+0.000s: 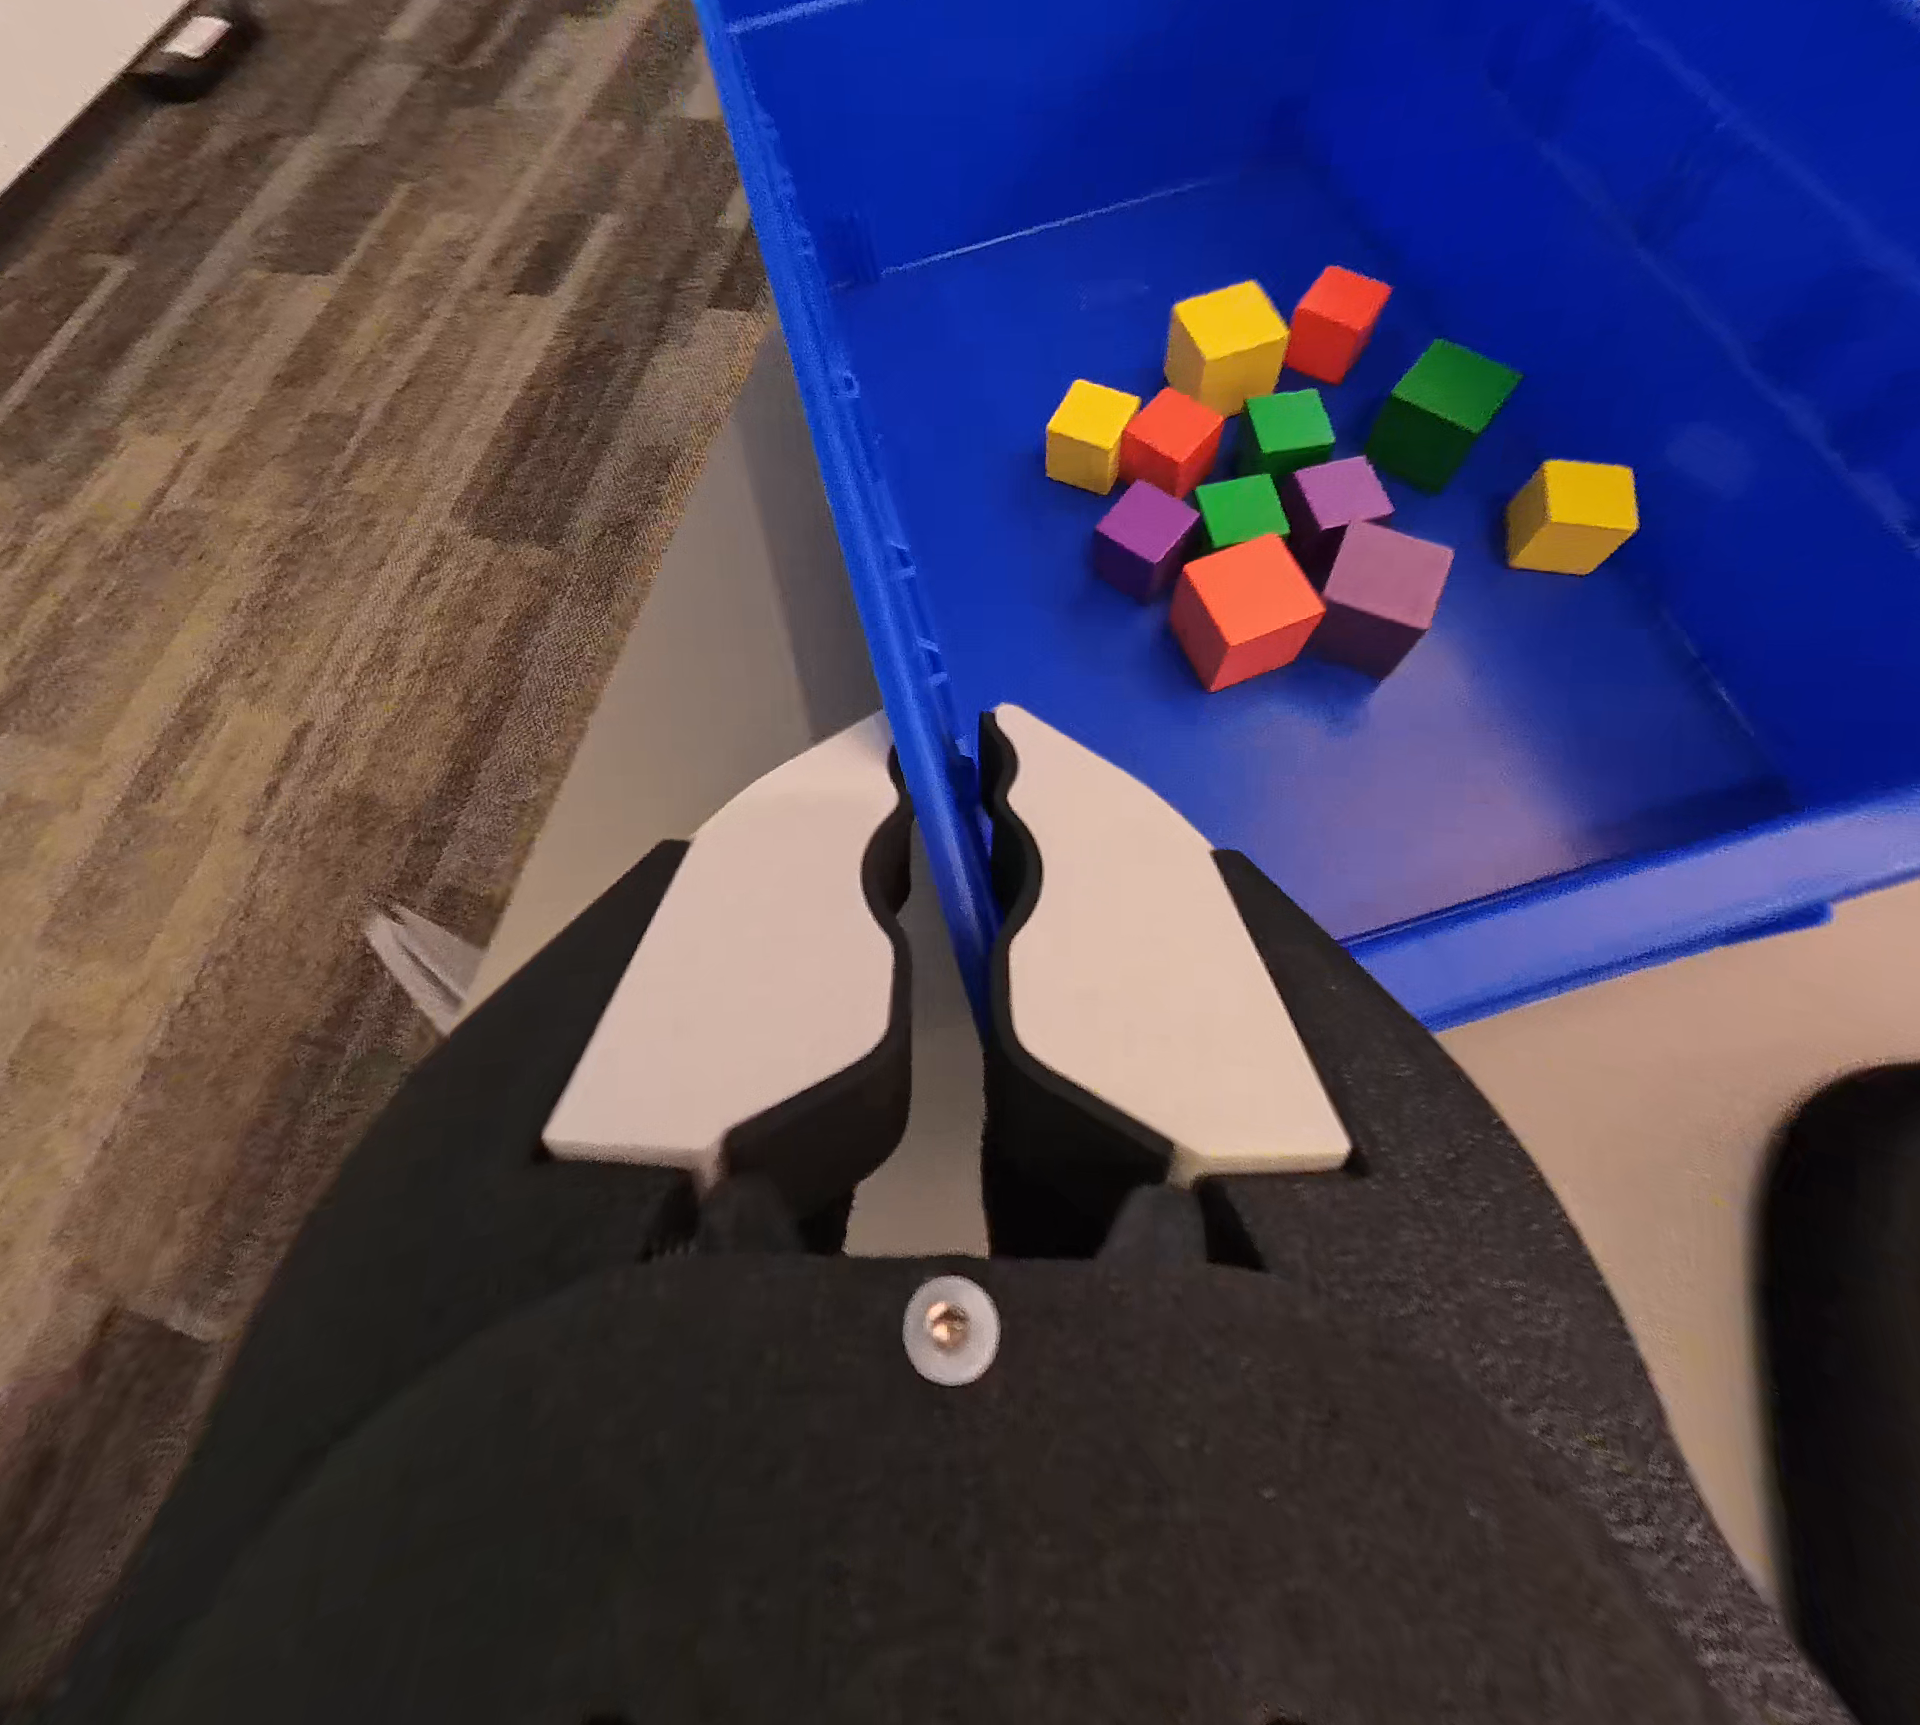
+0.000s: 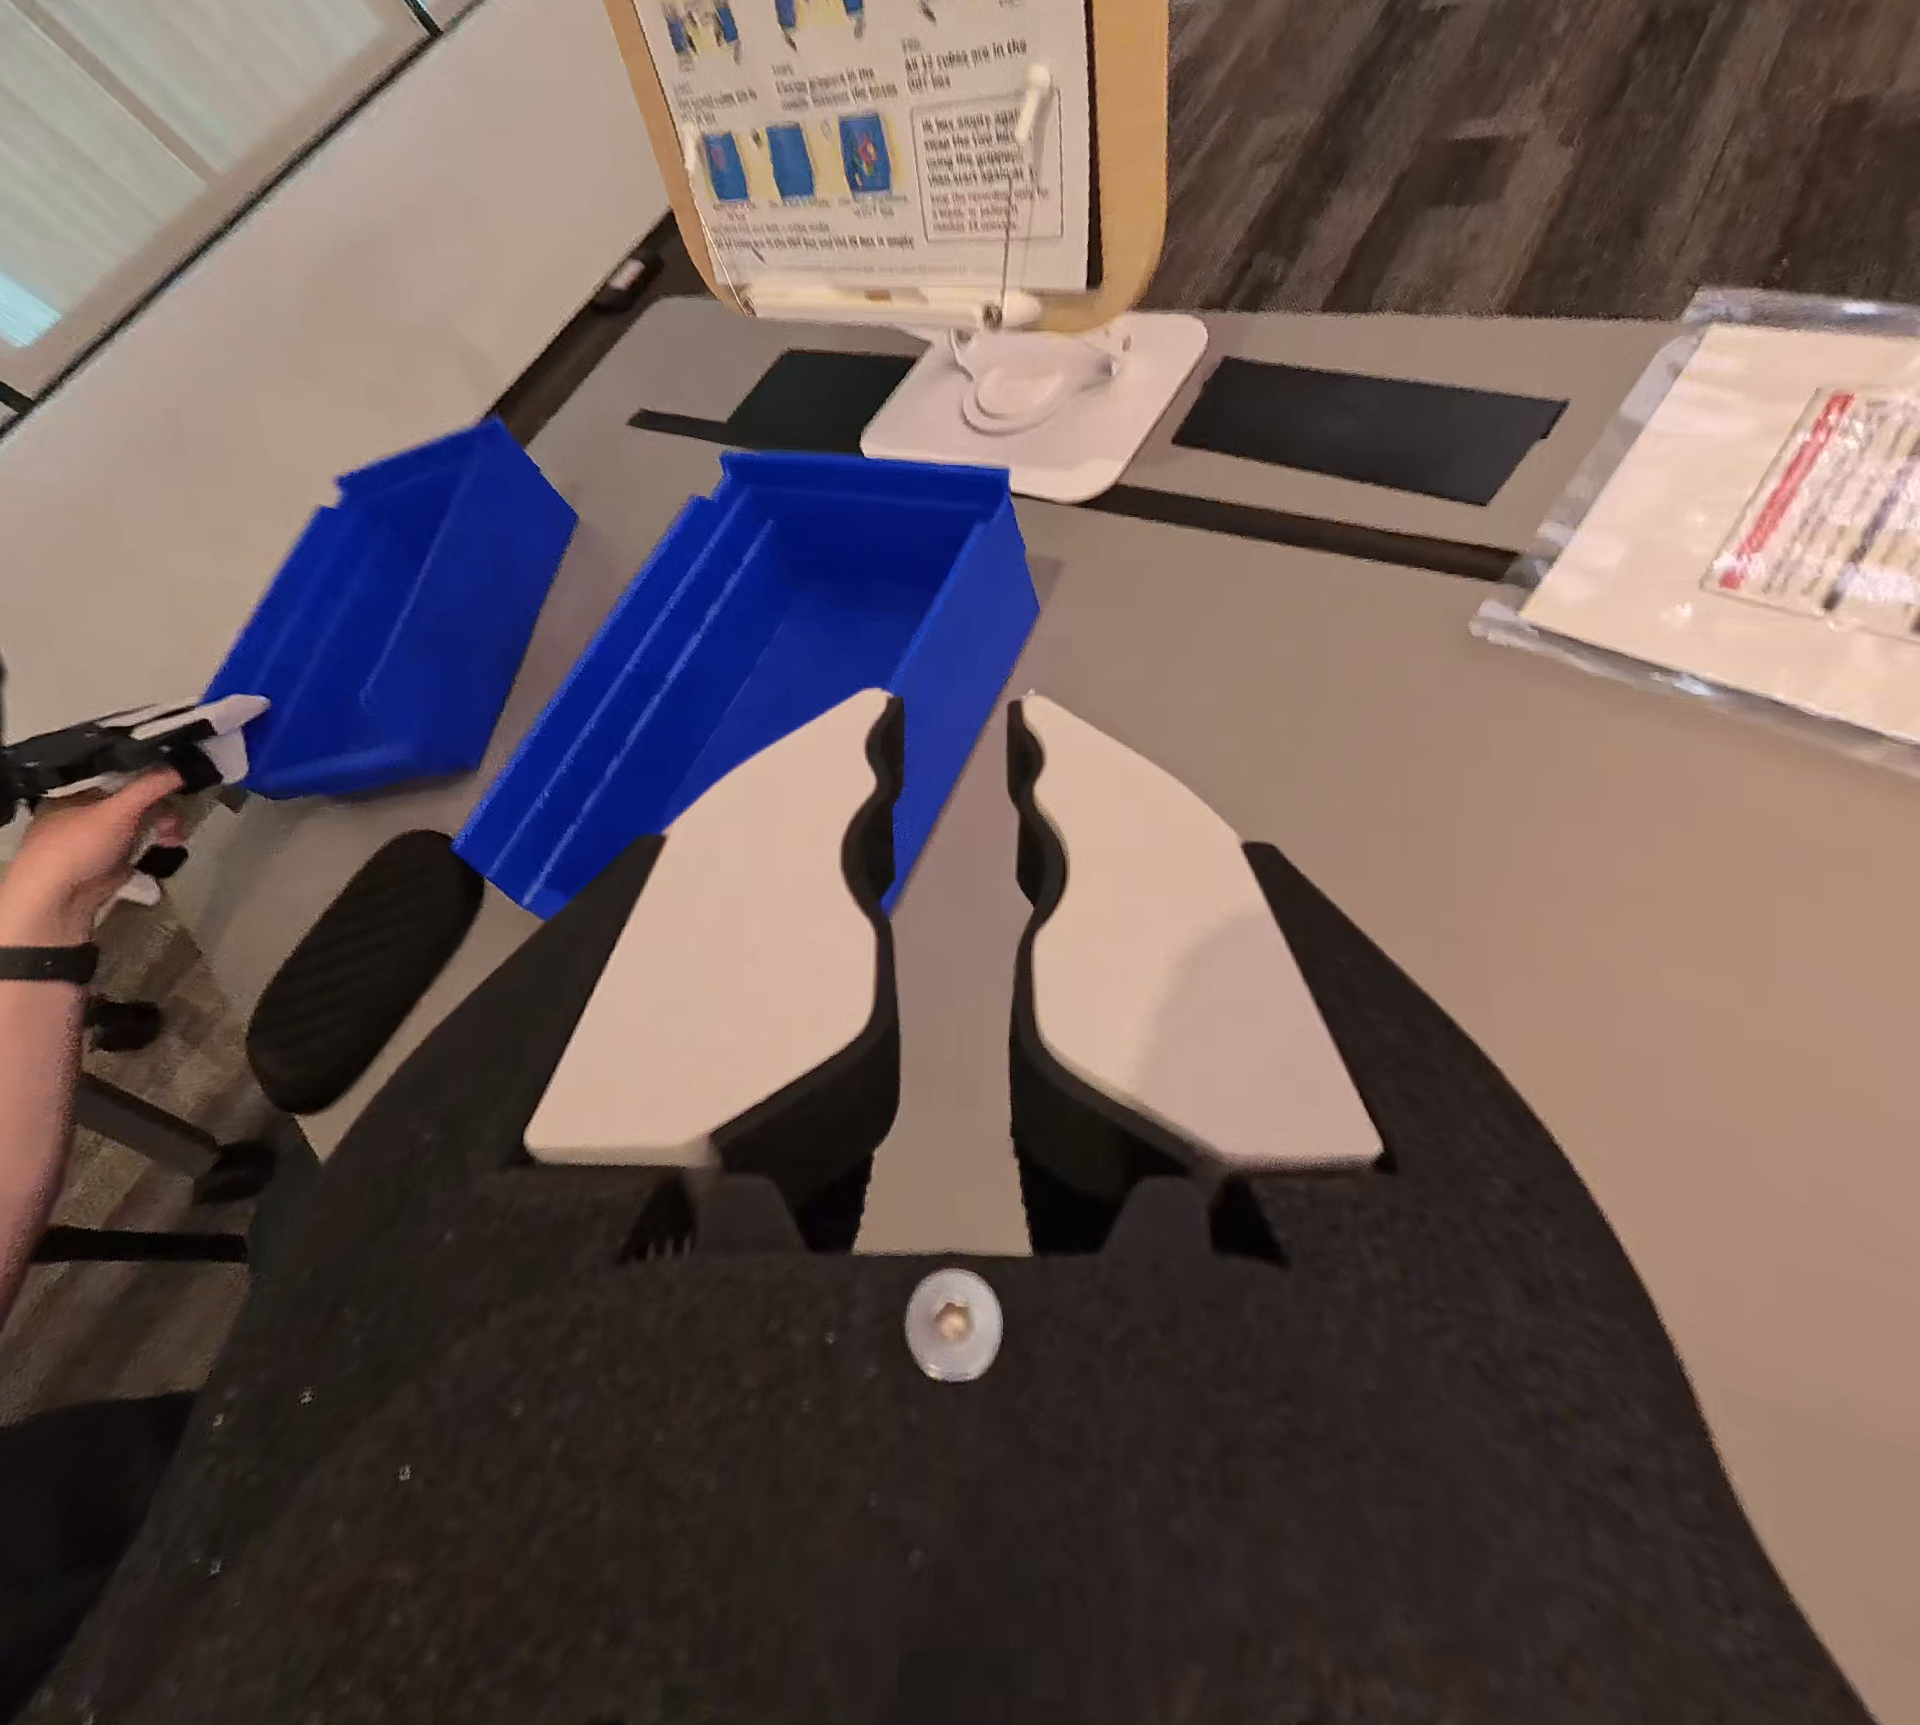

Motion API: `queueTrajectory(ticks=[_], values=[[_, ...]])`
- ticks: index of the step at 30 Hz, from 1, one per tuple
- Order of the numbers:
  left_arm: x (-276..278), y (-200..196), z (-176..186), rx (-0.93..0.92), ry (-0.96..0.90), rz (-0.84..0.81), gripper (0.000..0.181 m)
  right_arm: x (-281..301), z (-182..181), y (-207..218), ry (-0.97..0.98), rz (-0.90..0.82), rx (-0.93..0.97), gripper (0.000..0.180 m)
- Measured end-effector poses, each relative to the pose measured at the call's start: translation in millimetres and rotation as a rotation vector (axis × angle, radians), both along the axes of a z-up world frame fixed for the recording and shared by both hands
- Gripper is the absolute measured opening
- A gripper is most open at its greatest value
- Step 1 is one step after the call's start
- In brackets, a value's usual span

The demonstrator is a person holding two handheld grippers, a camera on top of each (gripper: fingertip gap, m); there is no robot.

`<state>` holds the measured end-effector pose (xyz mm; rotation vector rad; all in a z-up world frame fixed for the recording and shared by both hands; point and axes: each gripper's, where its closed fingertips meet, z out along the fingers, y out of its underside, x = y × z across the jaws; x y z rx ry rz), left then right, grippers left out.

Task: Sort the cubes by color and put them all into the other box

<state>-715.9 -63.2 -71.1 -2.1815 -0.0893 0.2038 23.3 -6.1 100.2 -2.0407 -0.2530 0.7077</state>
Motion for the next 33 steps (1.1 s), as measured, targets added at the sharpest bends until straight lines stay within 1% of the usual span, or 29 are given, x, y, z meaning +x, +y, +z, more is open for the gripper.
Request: queueTrajectory(ticks=[3, 5, 9, 11, 14, 17, 22, 26, 33], values=[[-22, 7, -1, -0.077, 0.044, -0.091, 0.011, -4, 14, 5, 0.045, 0.012, 0.032, 0.019], [-31, 13, 1, -0.1, 0.039, -0.157, 0.01, -10, 13, 4, 0.065, 0.027, 0.048, 0.018], [-49, 24, -1, -0.123, 0.021, -0.258, 0.009, -23, -8, 4, 0.081, 0.091, 0.029, 0.017], [-56, 27, -2, -0.118, 0.006, -0.297, 0.009, -20, -21, 9, 0.041, 0.076, -0.018, 0.017], [-63, 32, -1, -0.096, -0.013, -0.347, 0.008, -11, -35, 16, -0.059, 0.044, -0.021, 0.016], [-68, 37, -1, -0.096, -0.004, -0.387, 0.008, -5, -46, 19, -0.126, 0.013, -0.048, 0.016], [-74, 47, -1, -0.1, 0.004, -0.433, 0.009, -12, -55, 22, -0.178, 0.021, -0.07, 0.016], [-75, 51, -1, -0.093, 0.002, -0.45, 0.009, -19, -59, 26, -0.209, 0.028, -0.079, 0.016], [-73, 50, -1, -0.057, -0.015, -0.452, 0.009, -31, -78, 31, -0.256, 0.06, -0.141, 0.017]])
